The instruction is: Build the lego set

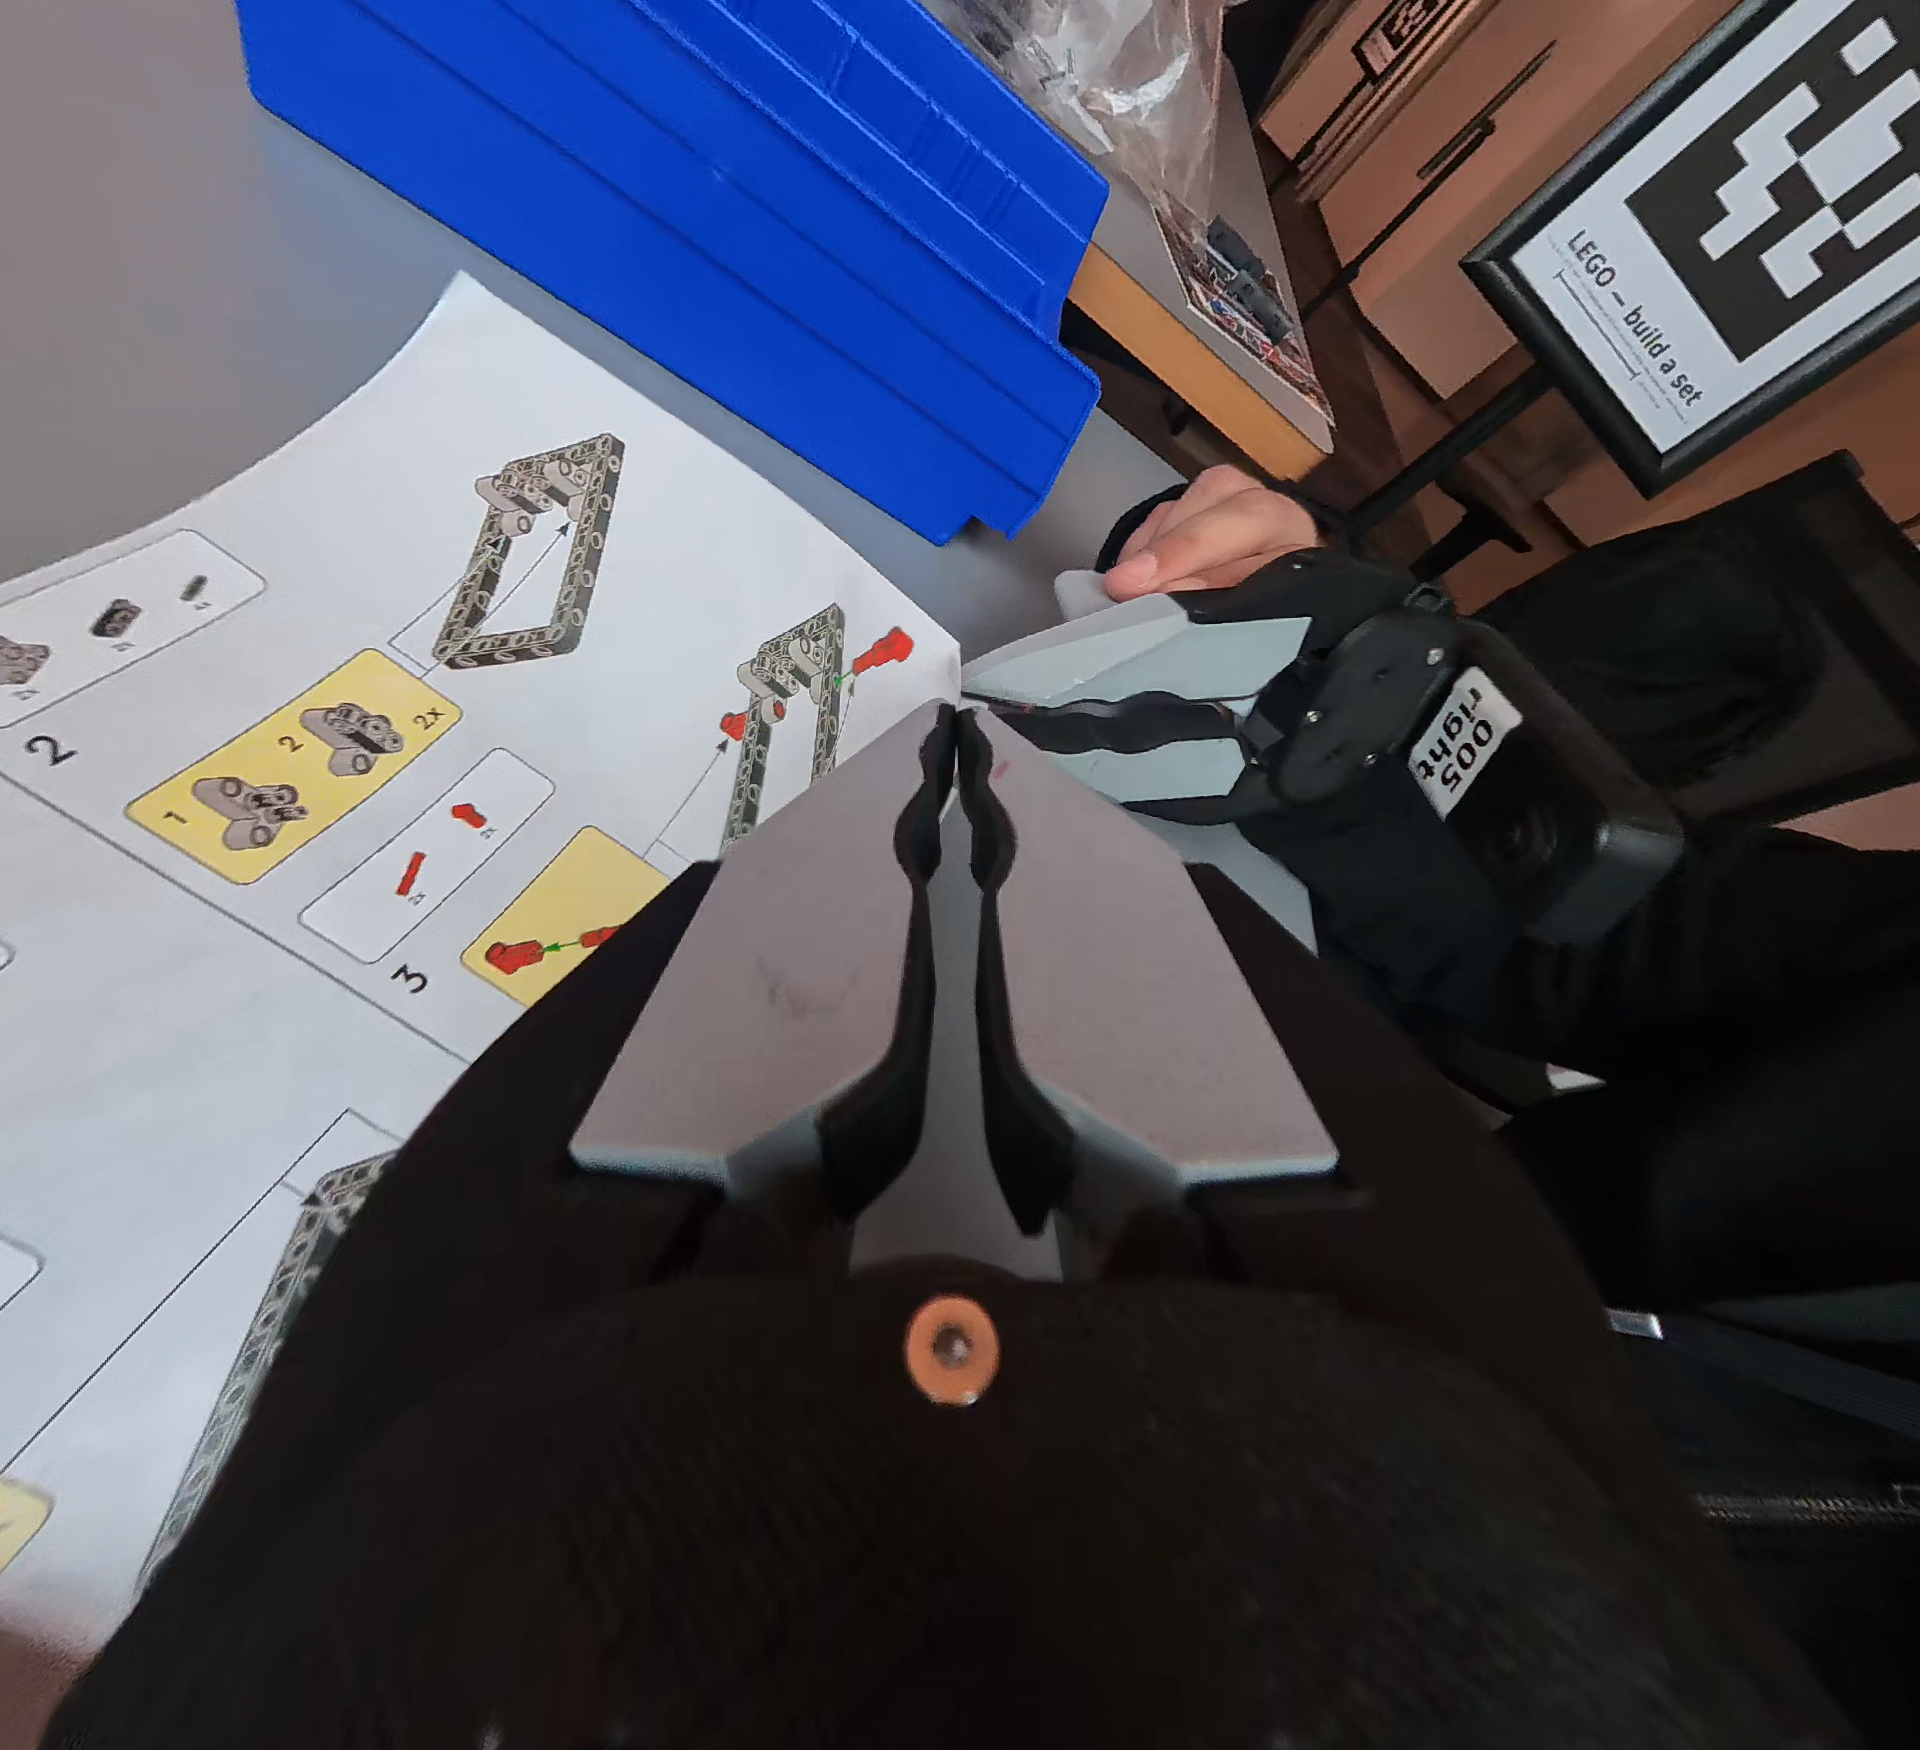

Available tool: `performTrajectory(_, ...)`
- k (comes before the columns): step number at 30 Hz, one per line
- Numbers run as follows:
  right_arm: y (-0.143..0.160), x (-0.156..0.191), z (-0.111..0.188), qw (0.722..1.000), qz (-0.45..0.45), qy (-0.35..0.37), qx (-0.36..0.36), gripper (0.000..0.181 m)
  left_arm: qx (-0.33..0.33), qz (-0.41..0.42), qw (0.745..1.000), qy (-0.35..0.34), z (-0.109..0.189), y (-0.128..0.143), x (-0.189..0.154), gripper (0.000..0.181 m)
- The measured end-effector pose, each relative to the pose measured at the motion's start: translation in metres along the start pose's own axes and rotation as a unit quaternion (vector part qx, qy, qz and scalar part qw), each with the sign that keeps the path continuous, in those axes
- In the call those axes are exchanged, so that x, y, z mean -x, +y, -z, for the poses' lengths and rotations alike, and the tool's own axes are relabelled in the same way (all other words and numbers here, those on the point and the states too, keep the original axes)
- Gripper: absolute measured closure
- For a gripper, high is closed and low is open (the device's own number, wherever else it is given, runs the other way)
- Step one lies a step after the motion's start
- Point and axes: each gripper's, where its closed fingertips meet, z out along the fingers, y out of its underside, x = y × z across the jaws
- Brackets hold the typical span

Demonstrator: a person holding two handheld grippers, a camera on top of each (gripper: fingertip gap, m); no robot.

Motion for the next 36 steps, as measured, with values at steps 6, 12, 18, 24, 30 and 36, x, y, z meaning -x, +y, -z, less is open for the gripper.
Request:
performTrajectory(6, 0.004, 0.003, -0.002, 1.0, -0.028, -0.014, -0.003, 0.172, -0.035, 0.008, 0.999, 0.0, 0.018, -0.01, -0.004, 0.181)
performTrajectory(12, -0.018, 0.001, 0.018, 0.992, -0.099, -0.035, -0.071, 0.158, -0.033, -0.008, 0.999, -0.006, 0.017, -0.011, -0.009, 0.181)
performTrajectory(18, -0.041, -0.018, 0.043, 0.926, -0.321, -0.083, -0.178, 0.181, -0.044, 0.031, 0.998, 0.03, 0.005, -0.016, -0.008, 0.181)
performTrajectory(24, -0.031, 0.003, 0.008, 0.882, -0.438, -0.141, -0.101, 0.181, -0.034, 0.014, 0.999, 0.003, 0.013, -0.003, 0.001, 0.181)
performTrajectory(30, -0.029, 0.001, -0.021, 0.903, -0.413, -0.105, -0.058, 0.176, -0.07, -0.007, 0.996, -0.052, 0.07, 0.007, 0.014, 0.181)
performTrajectory(36, -0.016, -0.021, -0.073, 0.873, -0.483, -0.052, 0.034, 0.181, -0.109, 0.003, 0.991, -0.074, 0.09, 0.011, 0.021, 0.181)
